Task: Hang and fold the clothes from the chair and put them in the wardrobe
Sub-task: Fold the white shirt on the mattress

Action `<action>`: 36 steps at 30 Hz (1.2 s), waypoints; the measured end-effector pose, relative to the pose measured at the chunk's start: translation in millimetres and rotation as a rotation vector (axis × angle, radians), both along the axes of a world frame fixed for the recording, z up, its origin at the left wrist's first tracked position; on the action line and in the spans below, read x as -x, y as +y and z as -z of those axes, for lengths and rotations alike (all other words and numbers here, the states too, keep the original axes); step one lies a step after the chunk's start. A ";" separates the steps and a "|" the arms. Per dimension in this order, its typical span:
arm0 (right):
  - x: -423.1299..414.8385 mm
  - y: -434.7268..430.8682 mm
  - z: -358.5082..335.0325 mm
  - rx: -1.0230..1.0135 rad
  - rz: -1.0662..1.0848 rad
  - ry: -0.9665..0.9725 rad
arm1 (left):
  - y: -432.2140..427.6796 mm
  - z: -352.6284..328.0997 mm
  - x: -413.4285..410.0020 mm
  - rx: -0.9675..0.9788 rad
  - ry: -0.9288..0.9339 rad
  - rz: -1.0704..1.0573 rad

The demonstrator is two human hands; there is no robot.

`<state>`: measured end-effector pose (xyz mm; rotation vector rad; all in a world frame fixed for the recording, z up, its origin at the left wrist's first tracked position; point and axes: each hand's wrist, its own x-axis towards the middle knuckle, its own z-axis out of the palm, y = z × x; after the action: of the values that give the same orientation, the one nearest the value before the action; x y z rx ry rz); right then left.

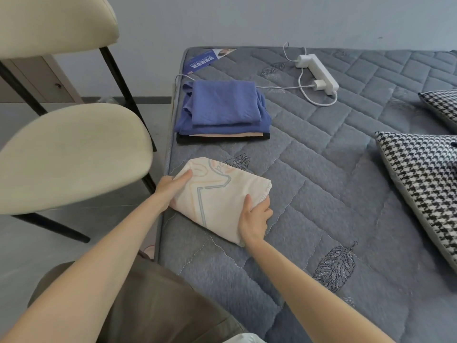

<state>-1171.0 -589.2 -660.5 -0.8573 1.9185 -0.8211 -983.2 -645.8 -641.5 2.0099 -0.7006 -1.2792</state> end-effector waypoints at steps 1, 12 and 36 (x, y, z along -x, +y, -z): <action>-0.5 -0.4 0.0 0.003 0.002 0.005 | -4.4 -1.0 0.5 -0.005 -0.006 0.032; 22.8 -35.2 -30.6 0.245 -0.104 -0.031 | -17.0 -32.1 -14.5 0.148 0.065 0.131; 13.3 -308.6 -84.9 0.354 -0.305 0.144 | -246.4 -54.5 -20.4 0.286 -0.254 0.110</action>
<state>-1184.4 -897.8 -575.6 -1.4188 1.7260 -0.9444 -962.8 -892.2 -586.9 1.9331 -1.0631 -0.9280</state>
